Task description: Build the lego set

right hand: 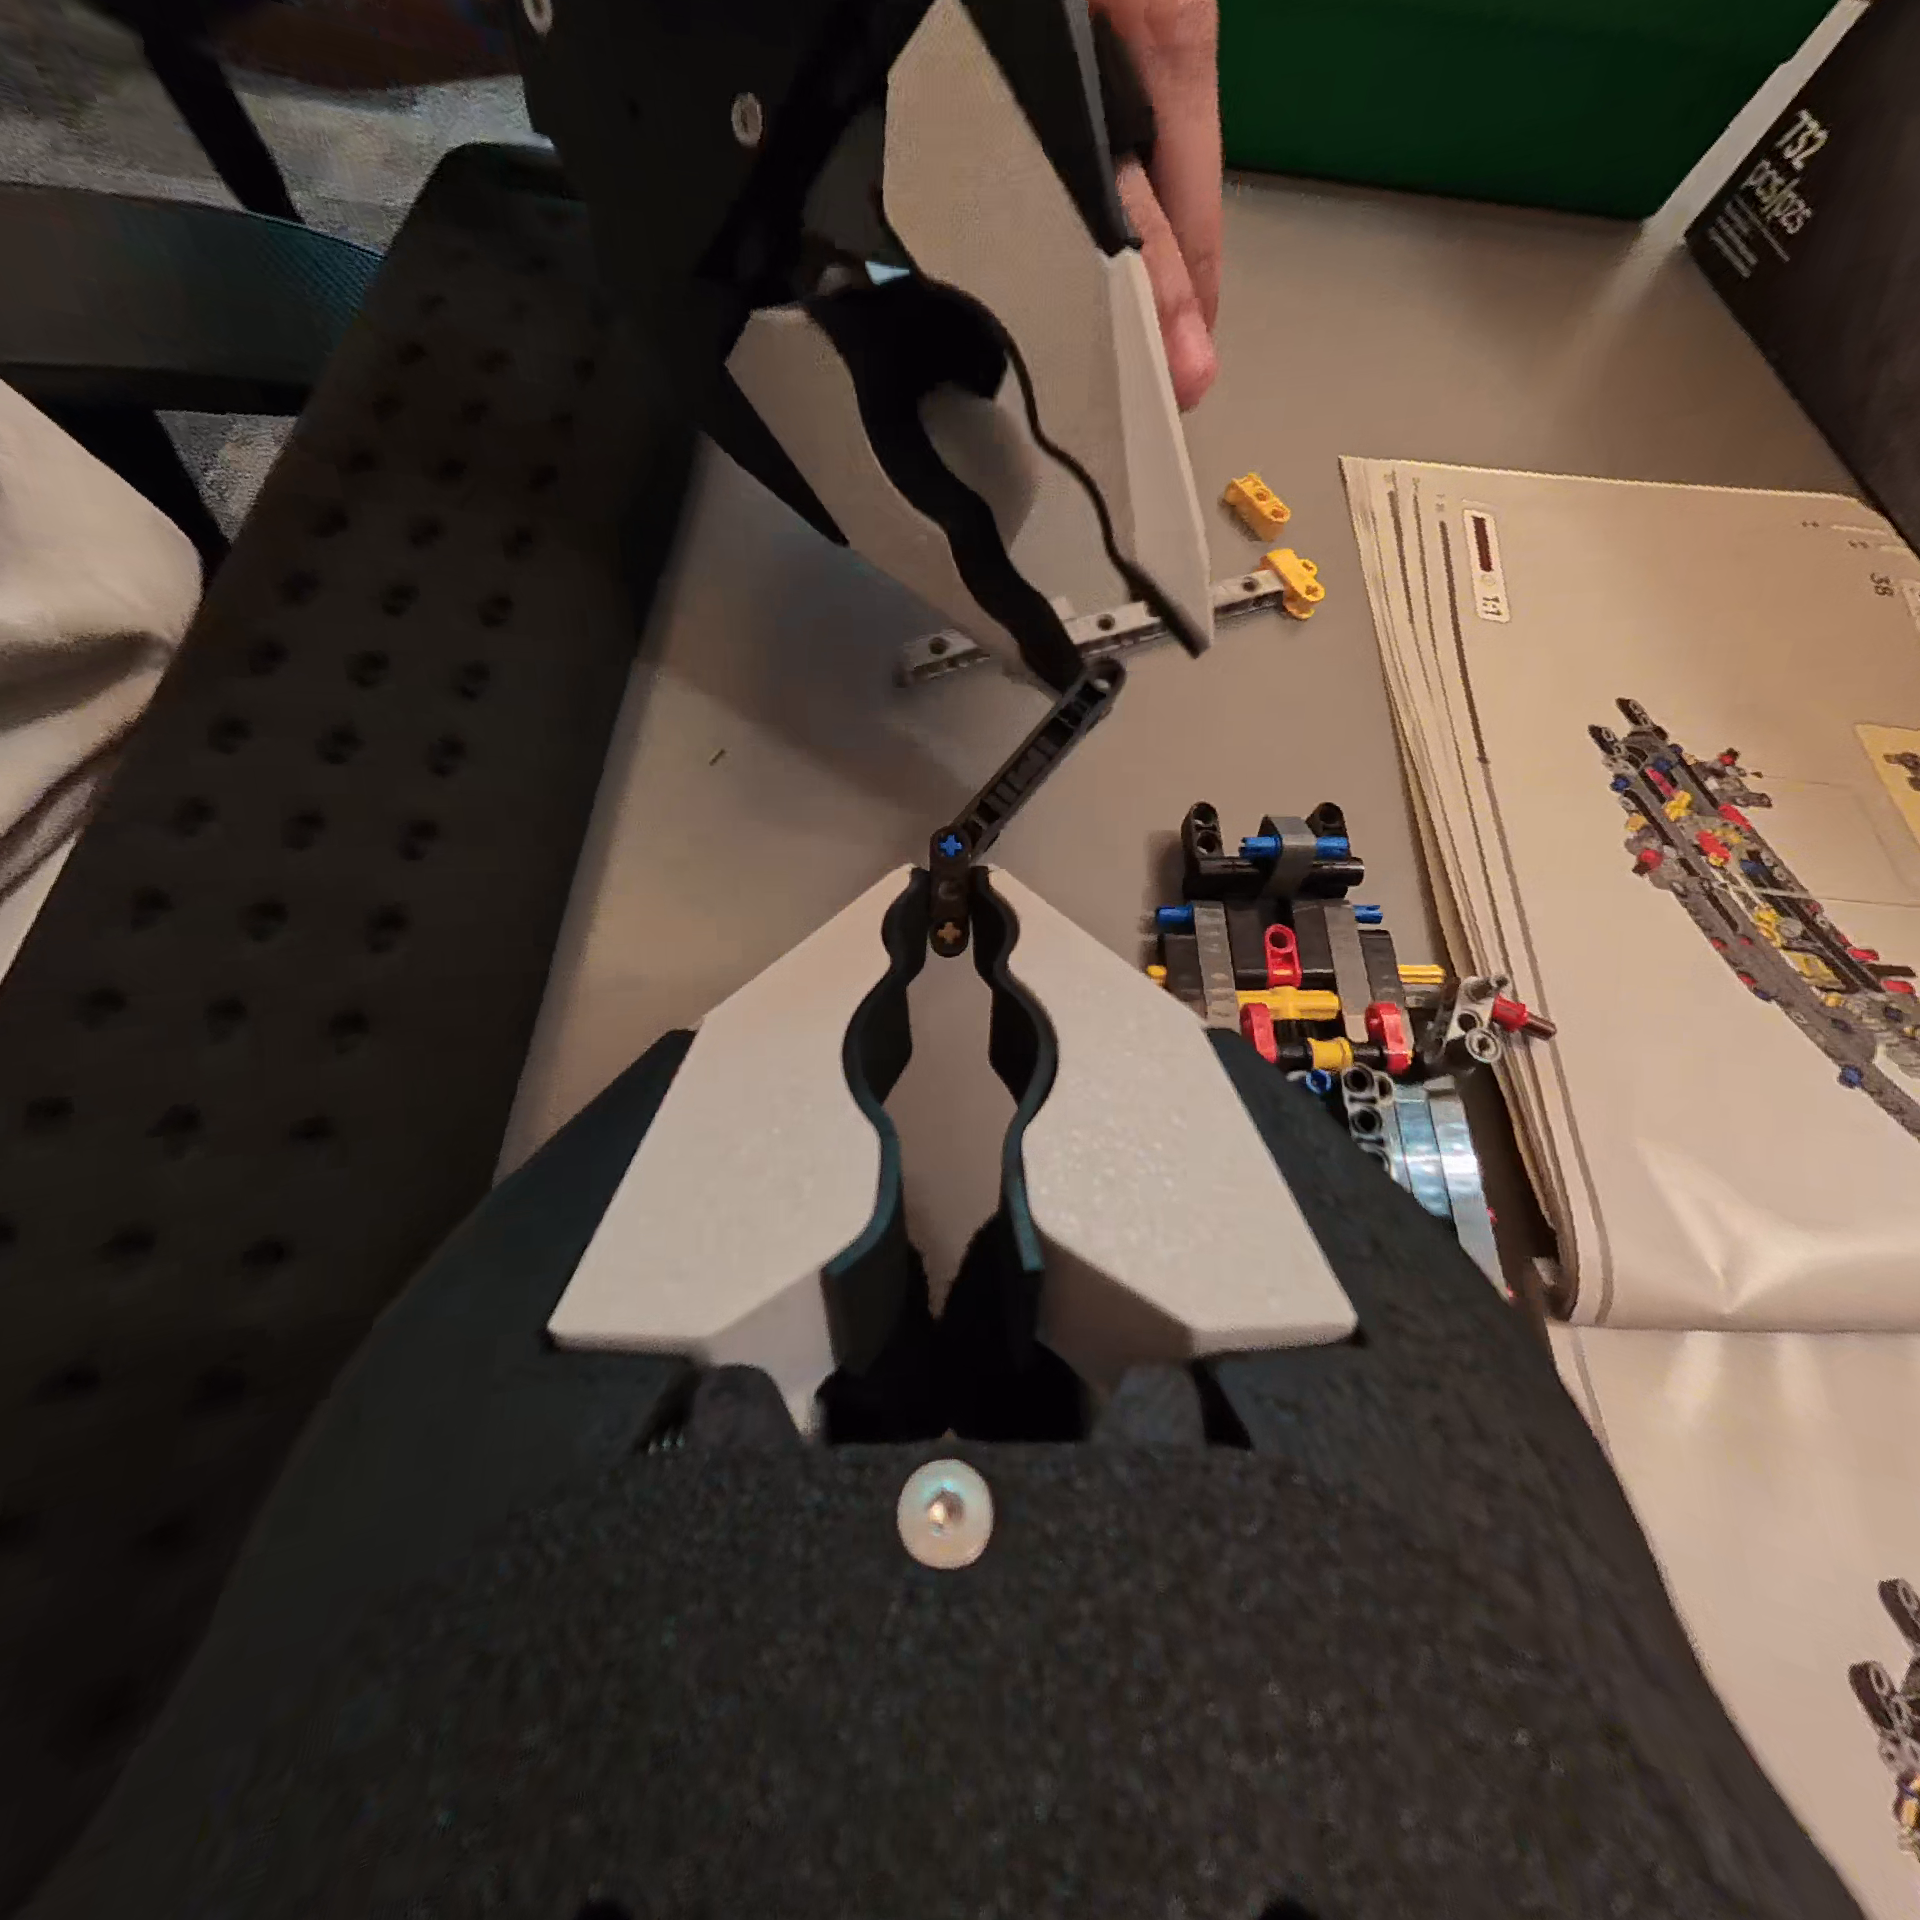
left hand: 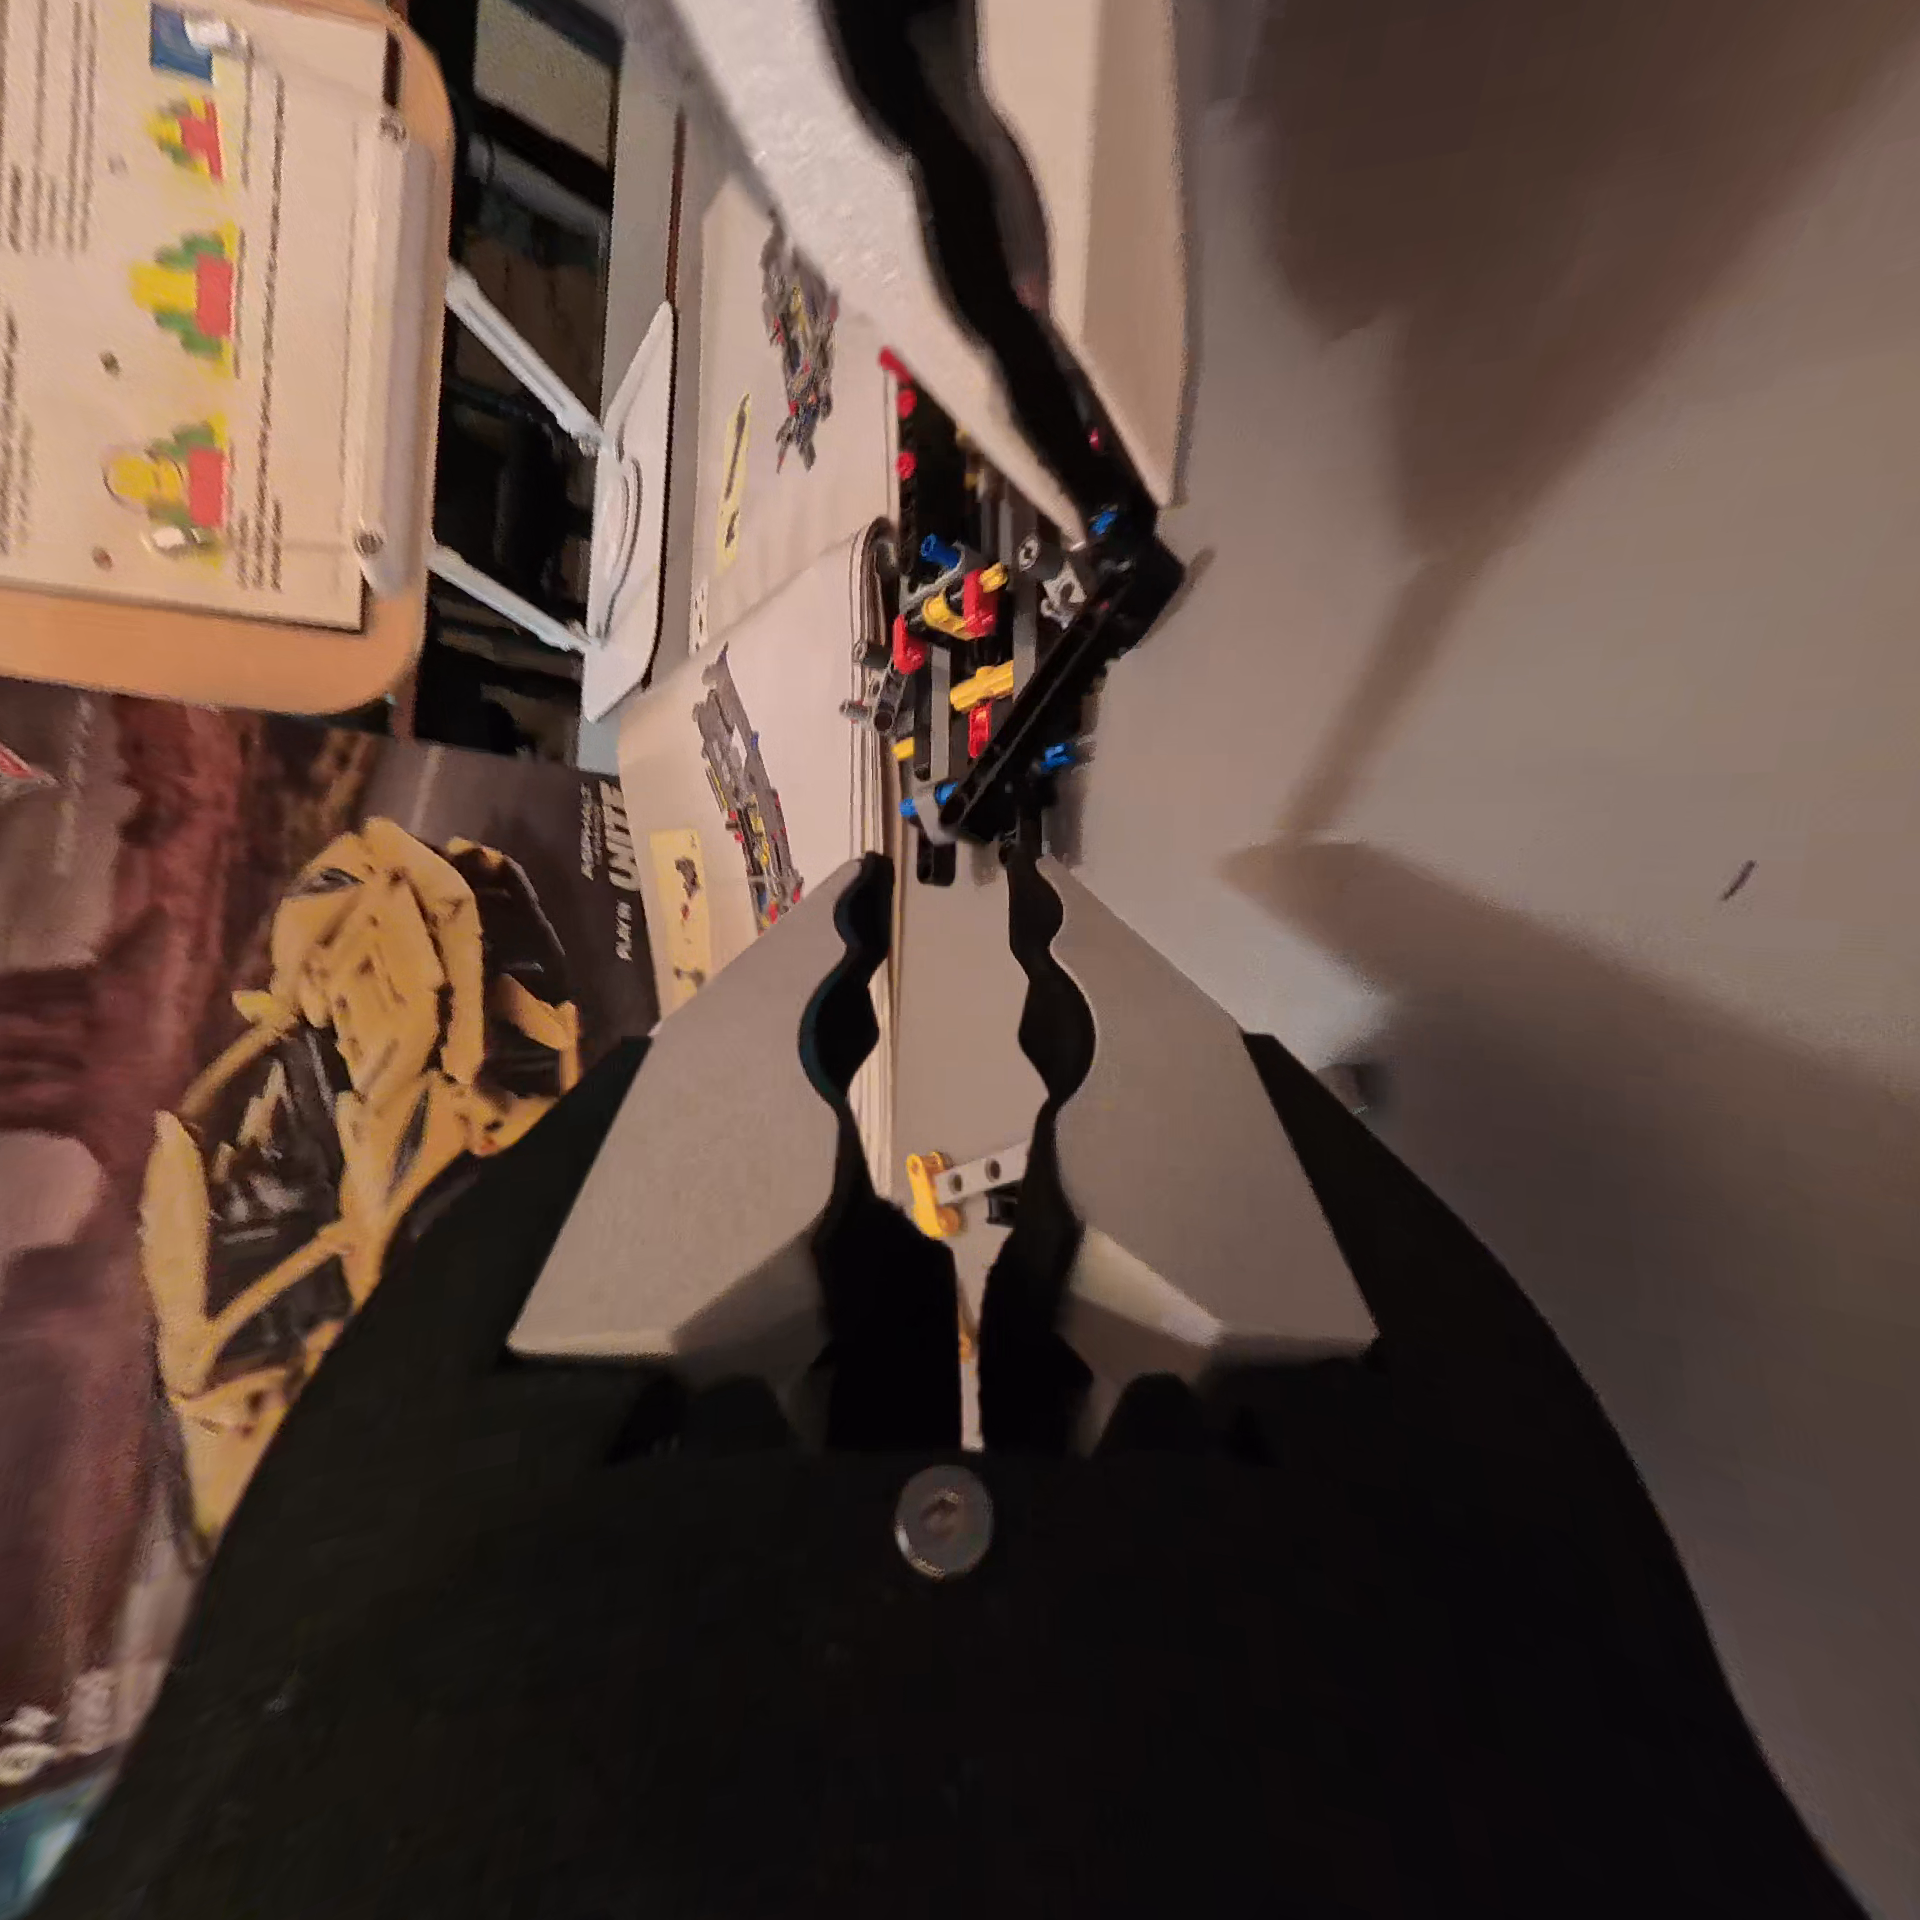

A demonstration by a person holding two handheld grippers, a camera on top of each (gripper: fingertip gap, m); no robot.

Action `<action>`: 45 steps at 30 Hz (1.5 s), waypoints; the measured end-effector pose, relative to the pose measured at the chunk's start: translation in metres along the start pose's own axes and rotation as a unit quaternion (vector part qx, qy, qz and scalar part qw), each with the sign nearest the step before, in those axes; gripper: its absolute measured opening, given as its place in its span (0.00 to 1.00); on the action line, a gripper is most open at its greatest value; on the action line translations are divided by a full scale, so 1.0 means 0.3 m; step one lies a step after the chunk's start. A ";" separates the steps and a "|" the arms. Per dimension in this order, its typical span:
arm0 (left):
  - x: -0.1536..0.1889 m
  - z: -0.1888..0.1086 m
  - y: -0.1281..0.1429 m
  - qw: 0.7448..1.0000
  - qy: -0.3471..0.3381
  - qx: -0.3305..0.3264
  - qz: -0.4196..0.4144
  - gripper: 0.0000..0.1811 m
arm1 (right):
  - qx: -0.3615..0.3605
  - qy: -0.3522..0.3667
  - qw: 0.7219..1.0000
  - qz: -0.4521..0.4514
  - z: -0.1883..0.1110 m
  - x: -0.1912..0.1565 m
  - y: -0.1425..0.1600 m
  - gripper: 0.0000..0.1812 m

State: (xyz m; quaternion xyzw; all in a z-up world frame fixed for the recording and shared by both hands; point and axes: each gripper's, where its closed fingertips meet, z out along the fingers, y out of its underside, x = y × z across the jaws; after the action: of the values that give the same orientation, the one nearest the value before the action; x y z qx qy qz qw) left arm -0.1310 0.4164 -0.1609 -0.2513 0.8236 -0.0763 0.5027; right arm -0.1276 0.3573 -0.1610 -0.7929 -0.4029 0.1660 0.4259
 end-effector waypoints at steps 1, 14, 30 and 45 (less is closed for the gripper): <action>-0.010 -0.001 0.010 1.000 0.000 -0.003 -0.026 0.11 | 0.004 0.008 1.000 0.003 -0.002 0.007 0.003 0.04; -0.143 0.039 0.043 0.928 -0.029 0.043 -0.369 0.05 | -0.002 0.091 0.996 -0.009 -0.044 0.071 0.051 0.04; -0.127 0.041 0.034 0.923 -0.018 0.061 -0.379 0.02 | -0.006 0.104 0.995 0.000 -0.034 0.088 0.062 0.04; -0.127 0.049 0.030 0.930 -0.015 0.052 -0.364 0.02 | -0.015 0.133 0.991 0.013 -0.026 0.123 0.063 0.04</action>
State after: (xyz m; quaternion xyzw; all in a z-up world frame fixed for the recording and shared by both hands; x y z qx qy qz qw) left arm -0.1072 0.4445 -0.1414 -0.5086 0.6628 -0.2928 0.4650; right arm -0.0905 0.3759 -0.1687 -0.8194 -0.3349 0.0581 0.4616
